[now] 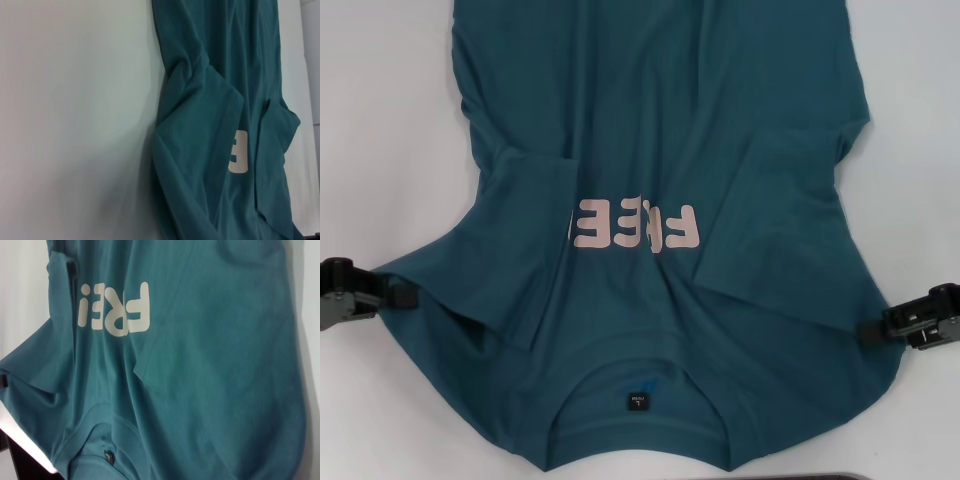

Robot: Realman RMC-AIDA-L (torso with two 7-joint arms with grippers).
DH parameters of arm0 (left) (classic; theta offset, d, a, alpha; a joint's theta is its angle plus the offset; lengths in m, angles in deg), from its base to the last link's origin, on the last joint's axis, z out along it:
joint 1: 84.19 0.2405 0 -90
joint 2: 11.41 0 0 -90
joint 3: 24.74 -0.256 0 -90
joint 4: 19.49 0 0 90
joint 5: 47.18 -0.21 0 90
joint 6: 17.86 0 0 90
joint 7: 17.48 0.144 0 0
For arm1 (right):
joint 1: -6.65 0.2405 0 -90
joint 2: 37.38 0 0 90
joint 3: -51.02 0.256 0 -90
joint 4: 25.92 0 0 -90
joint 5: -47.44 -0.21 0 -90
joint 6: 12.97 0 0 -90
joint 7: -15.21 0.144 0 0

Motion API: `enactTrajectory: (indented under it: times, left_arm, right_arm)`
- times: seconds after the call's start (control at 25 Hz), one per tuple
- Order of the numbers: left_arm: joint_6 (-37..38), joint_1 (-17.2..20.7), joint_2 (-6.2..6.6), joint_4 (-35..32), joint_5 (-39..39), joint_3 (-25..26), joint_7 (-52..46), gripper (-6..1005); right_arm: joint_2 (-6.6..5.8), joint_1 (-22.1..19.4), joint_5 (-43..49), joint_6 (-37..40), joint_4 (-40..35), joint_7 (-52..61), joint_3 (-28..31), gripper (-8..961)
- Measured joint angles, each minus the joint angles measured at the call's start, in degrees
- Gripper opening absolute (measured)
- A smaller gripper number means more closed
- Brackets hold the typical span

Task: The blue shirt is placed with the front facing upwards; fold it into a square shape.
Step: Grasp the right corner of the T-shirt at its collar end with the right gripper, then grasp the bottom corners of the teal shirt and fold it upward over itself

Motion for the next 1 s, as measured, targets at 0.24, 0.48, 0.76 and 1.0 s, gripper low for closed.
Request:
enactTrajectory:
  times: [0.24,0.48,0.76,1.0]
  left_arm:
    - [0.18,0.02,-0.07,0.10,0.00,0.00,-0.14,12]
    - [0.22,0.03,-0.06,0.14,0.00,0.01,-0.24,12]
    - [0.31,0.03,0.09,0.09,-0.04,0.01,-0.22,11]
    - [2.02,0.72,1.24,0.17,-0.87,-2.27,-0.22,11]
  right_arm:
    - [-0.06,-0.31,-0.03,0.16,-0.15,-0.55,0.06,620]
    - [-0.26,-0.38,-0.02,0.23,-0.26,-0.32,0.16,376]
    - [-0.59,-0.29,0.47,0.58,-0.36,-0.55,-0.25,78]
    - [-1.41,-0.87,5.11,4.28,-5.13,-0.29,-0.44,34]
